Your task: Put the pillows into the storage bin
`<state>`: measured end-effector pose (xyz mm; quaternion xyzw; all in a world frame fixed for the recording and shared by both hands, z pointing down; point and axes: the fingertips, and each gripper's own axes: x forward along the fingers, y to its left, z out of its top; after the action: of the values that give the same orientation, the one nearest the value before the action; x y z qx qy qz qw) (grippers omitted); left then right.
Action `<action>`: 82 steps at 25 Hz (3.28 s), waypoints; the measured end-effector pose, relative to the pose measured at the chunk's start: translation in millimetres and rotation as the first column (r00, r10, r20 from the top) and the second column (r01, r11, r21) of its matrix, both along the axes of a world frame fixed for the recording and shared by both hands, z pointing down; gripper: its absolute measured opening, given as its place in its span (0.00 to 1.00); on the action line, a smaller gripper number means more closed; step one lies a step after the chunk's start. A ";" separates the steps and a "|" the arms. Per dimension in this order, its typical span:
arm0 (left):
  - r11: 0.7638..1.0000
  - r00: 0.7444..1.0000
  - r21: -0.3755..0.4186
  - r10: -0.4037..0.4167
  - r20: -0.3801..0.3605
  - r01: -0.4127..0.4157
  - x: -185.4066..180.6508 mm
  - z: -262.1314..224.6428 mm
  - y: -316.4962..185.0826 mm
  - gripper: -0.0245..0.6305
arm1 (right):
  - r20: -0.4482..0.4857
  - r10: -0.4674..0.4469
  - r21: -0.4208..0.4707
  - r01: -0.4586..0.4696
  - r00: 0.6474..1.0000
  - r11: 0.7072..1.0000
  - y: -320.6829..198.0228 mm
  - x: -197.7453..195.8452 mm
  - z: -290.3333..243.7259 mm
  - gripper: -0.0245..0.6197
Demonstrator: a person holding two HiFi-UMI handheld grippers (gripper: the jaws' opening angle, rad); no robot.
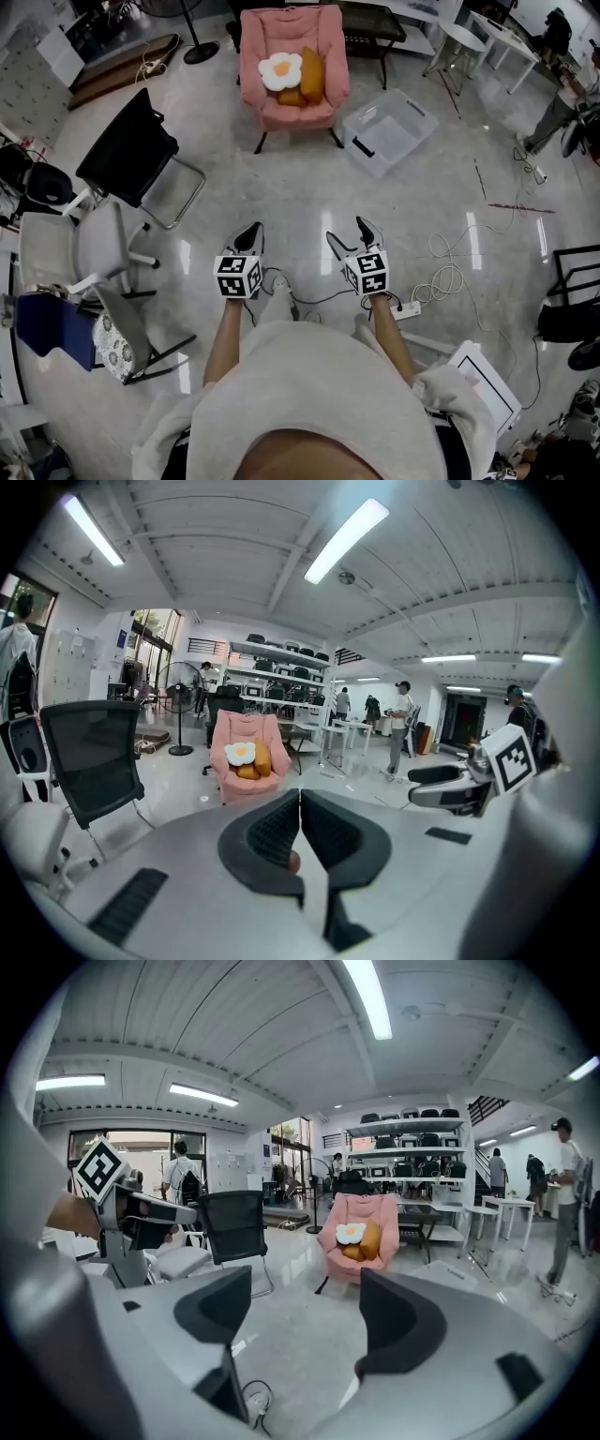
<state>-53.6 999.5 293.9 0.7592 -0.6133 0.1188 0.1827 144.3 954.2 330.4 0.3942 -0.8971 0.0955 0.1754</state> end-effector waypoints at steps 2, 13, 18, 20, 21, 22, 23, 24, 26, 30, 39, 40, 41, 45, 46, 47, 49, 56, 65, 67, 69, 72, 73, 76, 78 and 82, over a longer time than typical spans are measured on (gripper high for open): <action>1.000 1.000 0.000 -0.003 -0.002 0.003 -3.1 0.3 -9.6 0.06 | -0.002 0.000 0.001 0.000 1.000 1.000 -8.9 -2.3 0.1 0.57; 0.999 0.999 0.001 0.050 -0.023 -0.050 -28.8 12.1 -125.4 0.06 | -0.032 0.040 -0.008 -0.041 0.999 0.999 -111.3 -29.6 8.2 0.55; 0.998 0.997 -0.001 0.068 -0.036 -0.068 -60.8 8.4 -188.5 0.06 | -0.038 0.064 -0.006 -0.064 0.997 0.998 -172.5 -58.0 -1.3 0.55; 0.997 0.997 -0.003 0.074 -0.038 -0.074 -74.6 7.1 -210.8 0.06 | -0.041 0.071 -0.010 -0.072 0.997 0.997 -194.1 -69.7 -3.6 0.54; 0.997 0.996 -0.003 0.075 -0.041 -0.075 -81.6 6.1 -222.3 0.06 | -0.045 0.074 -0.011 -0.074 0.996 0.997 -205.1 -75.7 -4.6 0.54; 0.997 0.996 -0.003 0.076 -0.044 -0.076 -88.7 5.2 -233.7 0.06 | -0.048 0.076 -0.011 -0.077 0.996 0.997 -216.4 -81.9 -5.5 0.54; 0.997 0.996 -0.003 0.077 -0.046 -0.077 -95.7 4.8 -244.7 0.06 | -0.051 0.077 -0.011 -0.078 0.996 0.997 -227.7 -88.5 -6.2 0.54; 0.997 0.996 -0.003 0.078 -0.048 -0.079 -102.6 5.0 -255.4 0.06 | -0.054 0.078 -0.010 -0.078 0.996 0.997 -238.8 -95.3 -6.8 0.54; 0.997 0.995 -0.002 0.080 -0.051 -0.080 -116.9 5.7 -275.8 0.06 | -0.058 0.076 -0.005 -0.076 0.995 0.997 -260.0 -109.7 -8.4 0.54; 0.997 0.995 0.006 0.078 -0.054 -0.078 -143.6 3.7 -315.5 0.06 | -0.064 0.071 0.009 -0.070 0.995 0.997 -300.0 -136.9 -12.0 0.54; 0.998 0.996 -0.006 0.063 -0.057 -0.063 -185.0 8.8 -367.9 0.06 | -0.074 0.068 0.005 -0.068 0.995 0.998 -360.1 -171.9 -7.3 0.52; 0.998 0.996 -0.011 0.061 -0.058 -0.062 -186.7 10.7 -370.0 0.06 | -0.074 0.066 0.001 -0.067 0.995 0.998 -363.3 -173.5 -6.3 0.52; 0.998 0.996 -0.017 0.061 -0.058 -0.062 -187.6 13.1 -371.8 0.06 | -0.073 0.066 -0.004 -0.067 0.995 0.998 -365.9 -174.7 -4.6 0.52; 0.996 0.996 -0.034 0.076 -0.055 -0.078 -184.5 21.5 -383.1 0.06 | -0.070 0.067 -0.016 -0.068 0.995 0.998 -375.6 -176.4 2.6 0.52; 0.996 0.995 -0.037 0.081 -0.053 -0.083 -183.1 23.5 -387.5 0.06 | -0.070 0.066 -0.018 -0.068 0.995 0.998 -378.8 -176.4 4.7 0.52; 0.995 0.995 -0.039 0.086 -0.051 -0.088 -181.4 25.4 -392.8 0.06 | -0.072 0.065 -0.021 -0.067 0.995 0.998 -382.7 -175.6 7.4 0.52; 0.995 0.994 -0.040 0.094 -0.049 -0.096 -176.8 28.4 -406.2 0.06 | -0.078 0.066 -0.028 -0.068 0.995 0.997 -393.0 -171.4 14.0 0.52; 0.994 0.994 -0.043 0.099 -0.036 -0.101 -165.6 33.4 -471.0 0.06 | -0.069 0.069 -0.044 -0.072 0.995 0.996 -456.0 -158.4 27.0 0.52; 0.994 0.996 -0.066 0.085 -0.020 -0.087 -150.2 26.3 -592.6 0.06 | -0.039 0.045 -0.067 -0.048 0.998 0.997 -579.0 -150.8 26.6 0.52; 0.994 0.997 -0.070 0.082 -0.013 -0.083 -146.7 22.6 -621.4 0.06 | -0.032 0.040 -0.072 -0.043 0.999 0.997 -608.6 -148.1 25.9 0.52; 0.995 0.997 -0.068 0.073 -0.010 -0.073 -144.7 19.1 -650.7 0.06 | -0.025 0.036 -0.070 -0.038 0.999 0.997 -639.5 -146.1 24.8 0.52; 0.996 0.998 -0.067 0.054 -0.017 -0.055 -142.5 16.1 -690.9 0.06 | -0.021 0.028 -0.070 -0.029 0.999 0.997 -681.9 -144.1 22.8 0.52; 0.996 0.999 -0.068 0.051 -0.019 -0.052 -140.8 15.6 -703.3 0.06 | -0.020 0.024 -0.072 -0.025 1.000 0.997 -694.6 -143.3 22.0 0.52; 0.996 0.999 -0.072 0.046 -0.020 -0.047 -135.7 15.6 -738.2 0.06 | -0.022 0.009 -0.077 -0.011 1.000 0.997 -729.8 -142.0 22.0 0.52; 0.996 0.999 -0.073 0.040 -0.022 -0.041 -133.5 18.3 -758.6 0.06 | -0.024 -0.002 -0.078 0.001 1.000 0.997 -750.0 -141.7 24.5 0.52; 0.996 0.999 -0.085 0.033 -0.022 -0.035 -129.3 24.4 -787.3 0.06 | -0.031 -0.021 -0.090 0.019 0.999 0.996 -781.1 -140.3 31.4 0.52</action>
<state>-182.9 212.2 318.4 0.7621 -0.5928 0.1403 0.2193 4.0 173.1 361.7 0.3784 -0.8929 0.1275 0.2083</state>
